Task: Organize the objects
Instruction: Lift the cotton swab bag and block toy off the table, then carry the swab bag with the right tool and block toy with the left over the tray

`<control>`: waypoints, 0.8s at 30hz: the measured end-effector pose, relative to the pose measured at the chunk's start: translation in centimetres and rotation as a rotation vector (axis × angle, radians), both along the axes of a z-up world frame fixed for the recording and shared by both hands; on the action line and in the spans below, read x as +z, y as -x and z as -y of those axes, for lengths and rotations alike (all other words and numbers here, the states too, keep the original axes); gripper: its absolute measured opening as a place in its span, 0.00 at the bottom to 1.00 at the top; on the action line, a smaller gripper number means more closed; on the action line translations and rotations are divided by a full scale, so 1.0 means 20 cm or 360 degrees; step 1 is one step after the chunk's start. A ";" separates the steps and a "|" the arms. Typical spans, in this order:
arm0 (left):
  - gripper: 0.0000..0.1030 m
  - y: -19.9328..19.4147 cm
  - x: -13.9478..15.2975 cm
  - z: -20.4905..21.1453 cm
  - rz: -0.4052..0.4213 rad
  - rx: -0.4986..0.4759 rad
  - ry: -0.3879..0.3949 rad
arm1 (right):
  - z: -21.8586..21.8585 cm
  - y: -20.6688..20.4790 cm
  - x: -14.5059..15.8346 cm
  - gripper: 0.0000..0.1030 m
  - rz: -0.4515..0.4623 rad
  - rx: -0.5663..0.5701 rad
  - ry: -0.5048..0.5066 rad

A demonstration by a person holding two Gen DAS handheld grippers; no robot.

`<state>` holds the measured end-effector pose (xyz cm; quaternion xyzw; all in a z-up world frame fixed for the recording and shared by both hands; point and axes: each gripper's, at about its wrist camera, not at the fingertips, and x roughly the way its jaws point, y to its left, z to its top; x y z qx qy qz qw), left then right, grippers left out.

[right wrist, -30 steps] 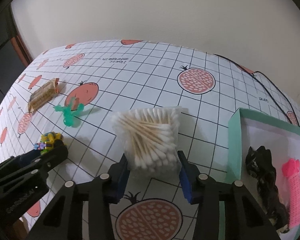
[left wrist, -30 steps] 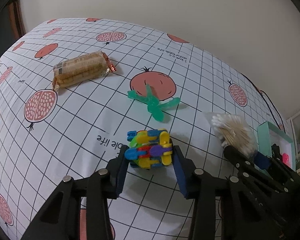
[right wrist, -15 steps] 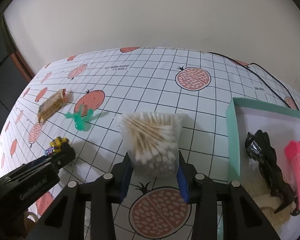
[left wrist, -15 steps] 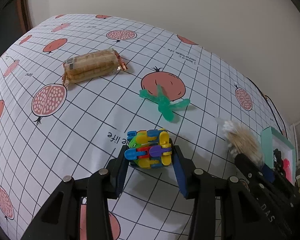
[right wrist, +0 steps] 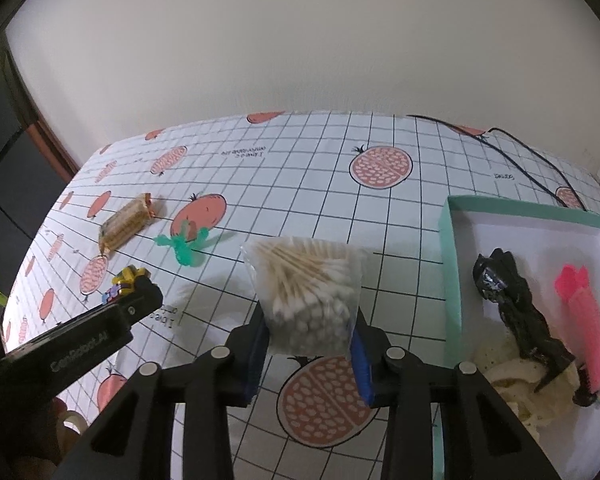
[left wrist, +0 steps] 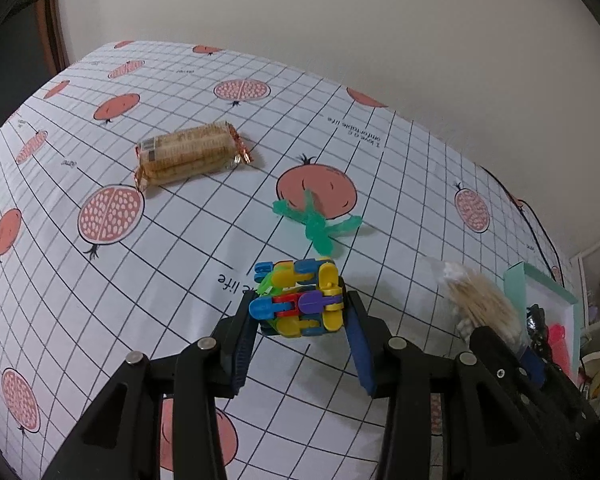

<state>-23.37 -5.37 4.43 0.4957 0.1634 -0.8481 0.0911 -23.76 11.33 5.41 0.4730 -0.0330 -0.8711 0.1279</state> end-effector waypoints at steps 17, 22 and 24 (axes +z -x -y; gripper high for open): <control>0.43 -0.04 0.19 -0.18 -0.0112 -0.0123 0.0015 | -0.23 -0.10 0.18 0.38 -0.0098 -0.0181 0.0051; 0.43 -0.04 0.25 -0.29 -0.0179 -0.0222 0.0002 | -0.38 -0.09 0.21 0.38 -0.0119 -0.0284 0.0055; 0.43 -0.04 0.27 -0.35 -0.0206 -0.0263 -0.0014 | -0.44 -0.09 0.23 0.38 -0.0125 -0.0326 0.0059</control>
